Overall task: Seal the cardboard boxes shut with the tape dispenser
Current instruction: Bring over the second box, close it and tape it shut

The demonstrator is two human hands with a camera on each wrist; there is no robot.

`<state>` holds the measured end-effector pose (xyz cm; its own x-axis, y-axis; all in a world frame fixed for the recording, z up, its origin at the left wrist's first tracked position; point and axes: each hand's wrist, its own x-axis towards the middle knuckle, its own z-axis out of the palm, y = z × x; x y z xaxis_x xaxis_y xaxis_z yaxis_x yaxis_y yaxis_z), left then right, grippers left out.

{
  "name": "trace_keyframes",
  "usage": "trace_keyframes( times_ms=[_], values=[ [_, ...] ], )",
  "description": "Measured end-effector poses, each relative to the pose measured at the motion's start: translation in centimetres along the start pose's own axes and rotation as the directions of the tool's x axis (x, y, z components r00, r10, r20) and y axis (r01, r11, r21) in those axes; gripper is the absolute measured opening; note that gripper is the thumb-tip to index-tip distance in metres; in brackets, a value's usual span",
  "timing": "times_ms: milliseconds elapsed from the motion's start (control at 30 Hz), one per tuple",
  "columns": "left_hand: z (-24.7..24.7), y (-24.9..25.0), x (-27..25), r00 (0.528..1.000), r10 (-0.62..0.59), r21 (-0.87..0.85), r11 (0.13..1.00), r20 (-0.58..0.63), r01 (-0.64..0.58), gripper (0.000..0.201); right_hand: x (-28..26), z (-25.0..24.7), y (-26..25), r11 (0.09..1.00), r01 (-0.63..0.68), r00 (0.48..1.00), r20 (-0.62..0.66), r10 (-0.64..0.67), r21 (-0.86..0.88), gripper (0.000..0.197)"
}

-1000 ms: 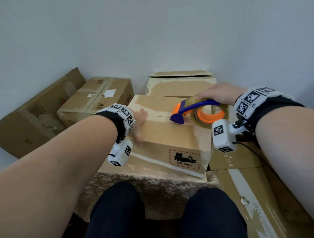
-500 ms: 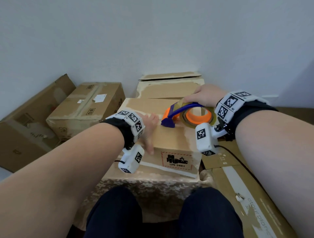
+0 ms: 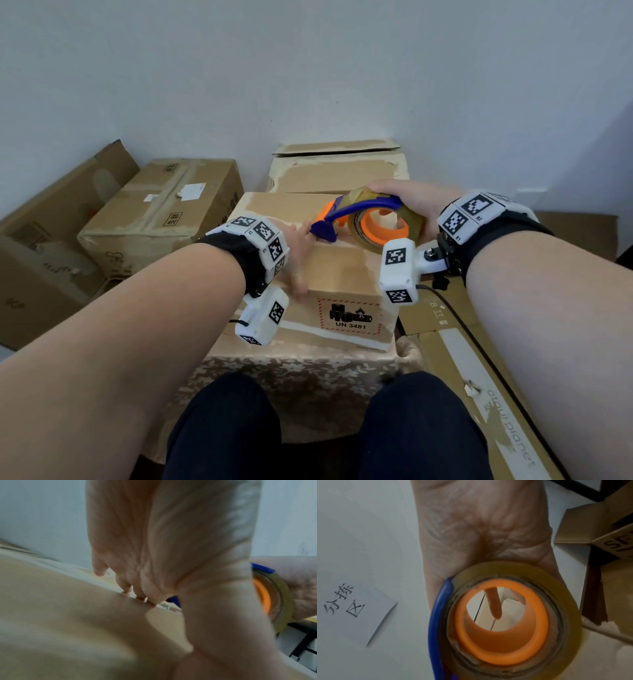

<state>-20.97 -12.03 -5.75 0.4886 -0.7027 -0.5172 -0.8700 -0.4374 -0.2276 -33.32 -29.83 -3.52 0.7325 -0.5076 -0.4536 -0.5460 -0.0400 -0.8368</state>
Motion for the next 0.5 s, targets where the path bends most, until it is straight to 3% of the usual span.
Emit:
trace_keyframes(
  times_ms=[133,267,300,400,500],
  values=[
    [0.5,-1.8,-1.0,0.995,-0.087,0.056,0.995,0.044,0.084,0.116,-0.2,2.6,-1.0,1.000,-0.017,0.999,0.052,0.017,0.000,0.055],
    [1.3,-5.1,-2.2,0.982,-0.187,-0.003,0.982,-0.014,0.187,0.067,-0.5,6.0,-1.9,1.000,-0.015,0.992,0.125,0.018,-0.025,0.056],
    [1.5,-5.5,-2.2,0.983,-0.184,-0.016,0.983,0.005,0.184,0.074,-0.5,6.5,-2.3,0.999,0.012,0.995,0.102,-0.008,-0.043,0.052],
    [1.3,-5.1,-2.4,0.989,-0.102,-0.021,0.994,0.109,0.105,0.130,-0.3,6.6,-2.8,0.983,0.122,0.992,-0.018,-0.126,-0.136,0.046],
    [2.1,-5.5,-1.0,0.990,-0.099,-0.101,0.989,0.096,0.109,0.151,-0.2,6.6,-2.8,0.982,0.169,0.985,-0.026,-0.171,-0.081,0.042]
  ],
)
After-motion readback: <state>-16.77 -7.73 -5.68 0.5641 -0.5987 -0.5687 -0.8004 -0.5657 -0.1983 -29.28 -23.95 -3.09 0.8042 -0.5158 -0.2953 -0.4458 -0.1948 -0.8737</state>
